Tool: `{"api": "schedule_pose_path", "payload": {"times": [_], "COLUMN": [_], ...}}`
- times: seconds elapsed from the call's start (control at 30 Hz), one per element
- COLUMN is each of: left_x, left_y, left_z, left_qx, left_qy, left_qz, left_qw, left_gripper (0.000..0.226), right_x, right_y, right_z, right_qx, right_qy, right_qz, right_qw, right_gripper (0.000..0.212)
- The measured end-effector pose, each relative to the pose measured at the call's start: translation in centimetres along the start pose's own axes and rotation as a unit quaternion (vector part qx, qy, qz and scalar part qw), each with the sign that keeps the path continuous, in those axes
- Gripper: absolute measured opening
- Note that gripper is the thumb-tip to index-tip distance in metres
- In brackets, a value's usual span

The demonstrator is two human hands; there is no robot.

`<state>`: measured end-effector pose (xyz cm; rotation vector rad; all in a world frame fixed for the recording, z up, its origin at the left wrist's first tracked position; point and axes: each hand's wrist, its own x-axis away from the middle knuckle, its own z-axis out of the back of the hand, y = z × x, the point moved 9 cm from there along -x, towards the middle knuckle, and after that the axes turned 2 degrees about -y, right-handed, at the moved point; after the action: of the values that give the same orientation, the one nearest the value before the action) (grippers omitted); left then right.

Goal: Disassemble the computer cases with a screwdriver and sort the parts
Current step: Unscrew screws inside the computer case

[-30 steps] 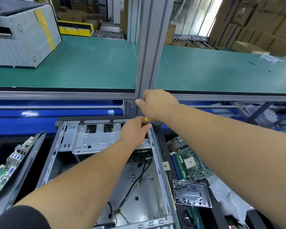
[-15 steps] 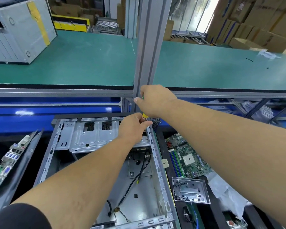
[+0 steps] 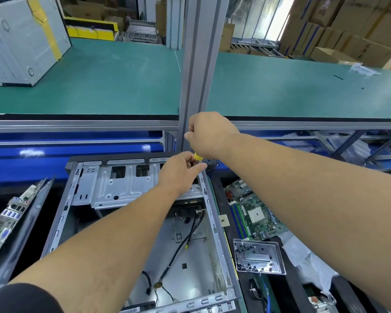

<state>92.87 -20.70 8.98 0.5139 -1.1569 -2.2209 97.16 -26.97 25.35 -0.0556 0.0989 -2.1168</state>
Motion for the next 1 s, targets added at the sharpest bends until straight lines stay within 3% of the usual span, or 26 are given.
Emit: {"api": "schedule_pose_path", "payload": {"times": [0.07,0.27,0.43,0.67,0.8,1.0], "left_x": [0.1,0.1,0.2,0.1,0.1,0.7], "left_y": [0.1,-0.2,0.0,-0.4,-0.3,-0.7], "left_z": [-0.2,0.2,-0.3,0.1,0.3,0.5], "left_qx": [0.002,-0.008,0.034,-0.005,0.014,0.016], "left_qy": [-0.021,0.021,-0.036,0.023,-0.033,-0.081], "left_qz": [-0.010,0.021,-0.008,0.019,0.000,0.006], "left_qw": [1.000,1.000,0.999,1.000,0.999,0.997], "left_gripper": [0.016,0.036,0.008,0.036,0.028,0.042], "right_x": [0.2,0.5,0.6,0.6,0.7,1.2], "right_y": [0.1,-0.4,-0.1,-0.1,-0.3,-0.5], "right_z": [0.0,0.0,-0.1,-0.1,-0.1,1.0], "right_qx": [-0.003,-0.011,-0.016,-0.019,-0.028,-0.050], "right_qy": [-0.003,0.000,-0.006,-0.009,-0.012,0.004], "right_qz": [-0.001,0.004,0.000,-0.001,0.000,0.005], "right_qw": [1.000,1.000,1.000,1.000,1.000,0.999], "right_gripper": [0.016,0.018,0.018,0.017,0.013,0.012]}}
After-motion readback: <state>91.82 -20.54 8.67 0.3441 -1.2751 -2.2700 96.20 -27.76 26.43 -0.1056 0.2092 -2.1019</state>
